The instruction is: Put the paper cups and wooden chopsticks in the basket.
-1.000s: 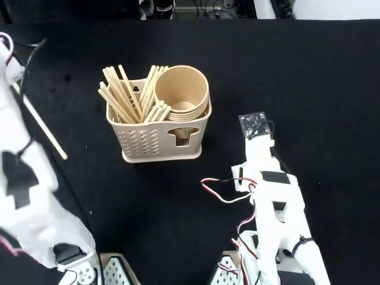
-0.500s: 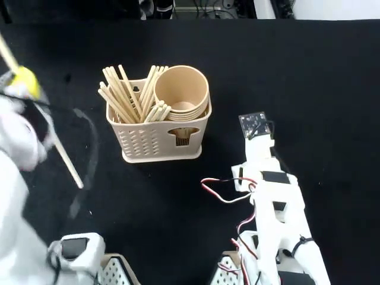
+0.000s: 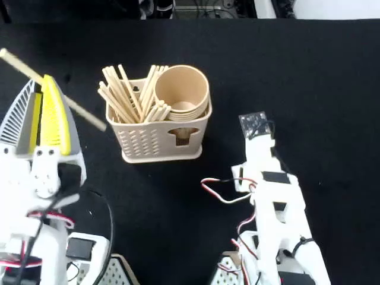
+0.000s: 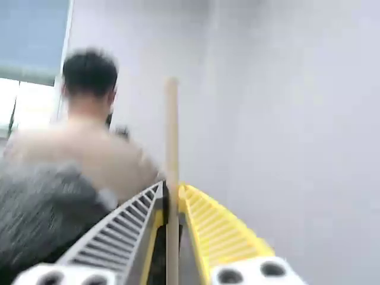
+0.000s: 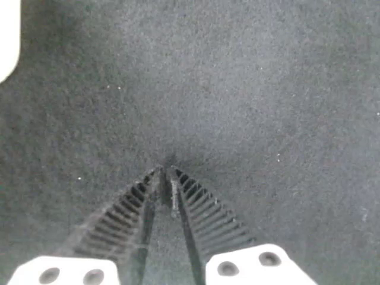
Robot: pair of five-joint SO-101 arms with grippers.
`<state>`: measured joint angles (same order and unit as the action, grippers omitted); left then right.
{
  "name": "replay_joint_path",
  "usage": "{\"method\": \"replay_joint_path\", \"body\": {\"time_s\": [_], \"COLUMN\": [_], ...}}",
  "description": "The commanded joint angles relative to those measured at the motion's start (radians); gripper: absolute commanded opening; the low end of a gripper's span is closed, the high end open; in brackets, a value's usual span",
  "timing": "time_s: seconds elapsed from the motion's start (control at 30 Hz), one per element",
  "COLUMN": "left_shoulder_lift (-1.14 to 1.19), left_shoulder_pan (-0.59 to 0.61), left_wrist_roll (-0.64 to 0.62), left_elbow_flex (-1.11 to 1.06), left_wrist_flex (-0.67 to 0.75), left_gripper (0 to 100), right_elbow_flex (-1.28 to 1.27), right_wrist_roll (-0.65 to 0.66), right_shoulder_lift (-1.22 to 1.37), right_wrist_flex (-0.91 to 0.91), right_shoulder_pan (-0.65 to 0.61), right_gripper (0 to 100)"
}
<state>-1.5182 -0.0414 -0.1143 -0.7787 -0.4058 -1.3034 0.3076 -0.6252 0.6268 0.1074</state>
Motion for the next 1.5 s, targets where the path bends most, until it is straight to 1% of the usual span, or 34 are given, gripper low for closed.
{"method": "replay_joint_path", "body": {"time_s": [0.0, 0.27, 0.43, 0.6, 0.87, 0.97, 1.1, 1.2, 1.27, 1.4, 1.47], "left_shoulder_lift": [-0.014, 0.226, 0.351, 0.454, 0.534, 0.551, 0.546, 0.551, 0.543, 0.500, 0.466], "left_shoulder_pan": [-0.035, -0.035, -0.025, -0.025, -0.033, -0.053, -0.111, -0.122, -0.116, -0.045, -0.024], "left_wrist_roll": [0.009, 0.000, -0.066, -0.055, -0.060, -0.057, -0.063, -0.055, -0.054, -0.054, -0.054], "left_elbow_flex": [-0.056, -0.054, -0.091, -0.134, -0.137, -0.128, -0.045, 0.019, 0.021, 0.010, -0.035], "left_wrist_flex": [0.118, 0.132, 0.276, 0.394, 0.394, 0.299, 0.020, -0.141, -0.192, -0.296, -0.322], "left_gripper": [3, 3, 3, 3, 3, 5, 18, 18, 18, 18, 18], "right_elbow_flex": [0.007, 0.007, 0.007, 0.007, 0.007, 0.007, 0.007, 0.007, 0.007, 0.008, 0.008], "right_wrist_roll": [0.006, 0.006, 0.006, 0.006, 0.008, 0.008, 0.008, 0.008, 0.008, 0.008, 0.008], "right_shoulder_lift": [-0.004, -0.004, -0.004, -0.004, -0.004, -0.004, -0.004, -0.004, -0.004, -0.004, -0.005], "right_wrist_flex": [0.008, 0.008, 0.008, 0.008, 0.008, 0.008, 0.006, 0.006, 0.006, 0.006, 0.006], "right_shoulder_pan": [-0.003, -0.003, -0.003, -0.003, -0.003, -0.003, -0.003, -0.003, -0.003, -0.003, -0.003], "right_gripper": [1.2, 1.2, 1.2, 1.2, 1.2, 1.2, 1.2, 1.2, 1.2, 1.2, 1.2]}}
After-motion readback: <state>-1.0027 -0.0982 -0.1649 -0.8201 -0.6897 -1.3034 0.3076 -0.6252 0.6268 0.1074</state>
